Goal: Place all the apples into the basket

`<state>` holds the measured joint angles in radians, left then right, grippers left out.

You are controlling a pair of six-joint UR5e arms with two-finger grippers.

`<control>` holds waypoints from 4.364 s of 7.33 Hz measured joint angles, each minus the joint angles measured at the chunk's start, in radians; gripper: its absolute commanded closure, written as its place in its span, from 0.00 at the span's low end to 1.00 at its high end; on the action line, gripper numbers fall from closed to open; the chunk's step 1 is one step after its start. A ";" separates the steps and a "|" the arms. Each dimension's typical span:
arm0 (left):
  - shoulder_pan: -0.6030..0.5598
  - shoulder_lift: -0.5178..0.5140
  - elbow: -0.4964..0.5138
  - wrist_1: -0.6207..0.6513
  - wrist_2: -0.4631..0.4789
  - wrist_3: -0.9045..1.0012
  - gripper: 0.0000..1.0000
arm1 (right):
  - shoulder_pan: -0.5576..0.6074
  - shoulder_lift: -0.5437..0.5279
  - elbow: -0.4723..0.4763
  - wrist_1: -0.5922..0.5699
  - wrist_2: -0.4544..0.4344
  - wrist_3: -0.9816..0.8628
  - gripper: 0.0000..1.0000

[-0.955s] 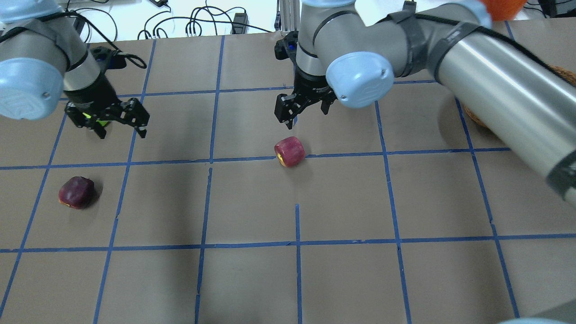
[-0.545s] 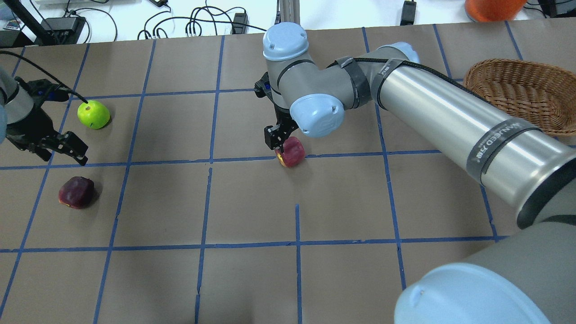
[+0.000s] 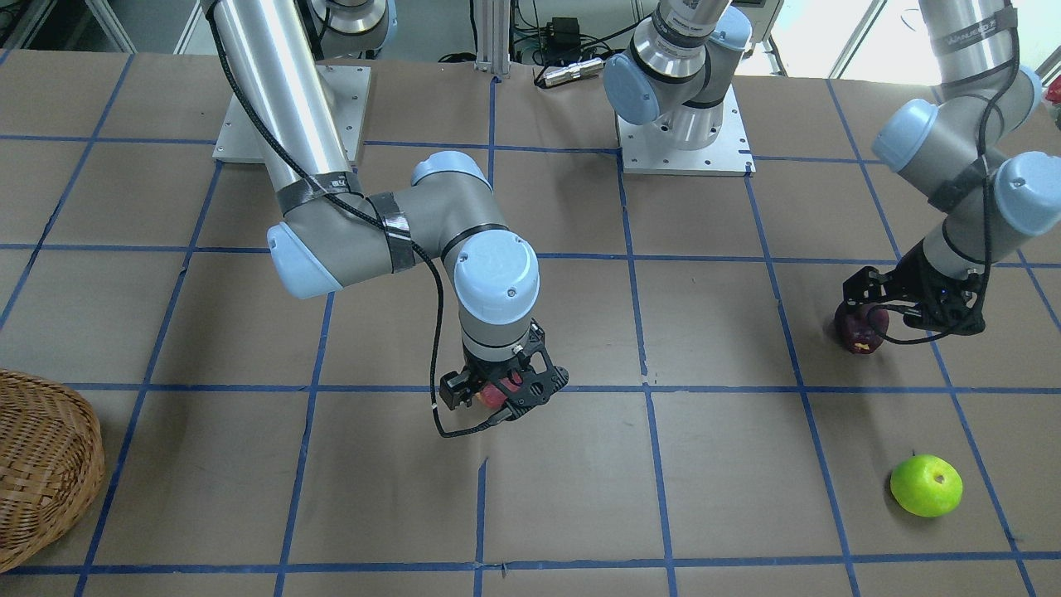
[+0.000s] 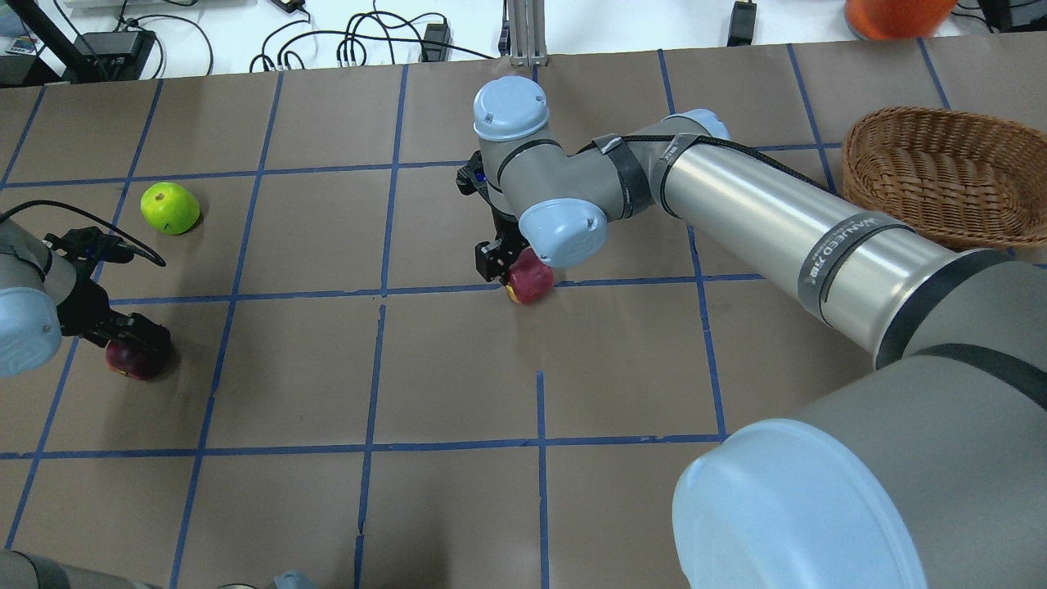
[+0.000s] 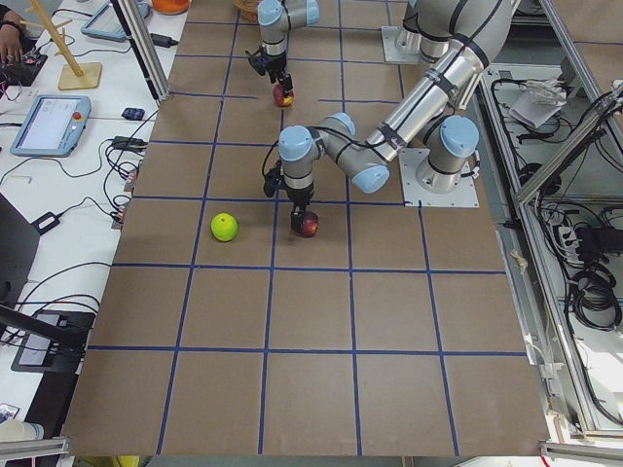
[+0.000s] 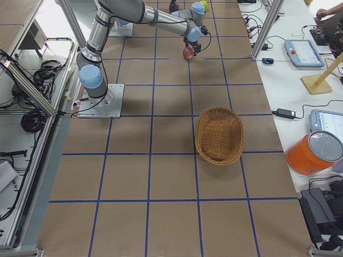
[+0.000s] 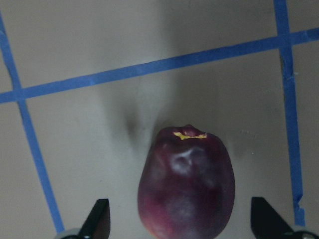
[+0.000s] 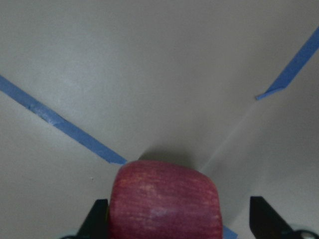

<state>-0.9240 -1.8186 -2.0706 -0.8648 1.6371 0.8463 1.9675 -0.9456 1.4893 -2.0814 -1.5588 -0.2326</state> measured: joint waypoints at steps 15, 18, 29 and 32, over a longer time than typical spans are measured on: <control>-0.679 -0.063 0.244 -0.145 -0.195 -1.222 0.84 | -1.019 0.014 -0.183 0.010 -0.050 -0.825 0.39; -0.884 -0.180 0.245 0.084 -0.253 -1.595 0.70 | -1.053 0.060 -0.186 -0.039 -0.049 -0.840 0.00; -0.659 -0.014 0.342 -0.183 -0.146 -1.142 0.00 | -0.370 -0.074 -0.257 0.407 0.046 -0.410 0.00; -0.404 0.014 0.350 -0.222 -0.087 -0.689 0.00 | -0.151 -0.072 -0.131 0.259 0.071 -0.350 0.00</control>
<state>-1.3284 -1.8046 -1.7210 -1.0864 1.5501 0.1577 1.8167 -1.0172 1.3583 -1.8219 -1.4874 -0.5827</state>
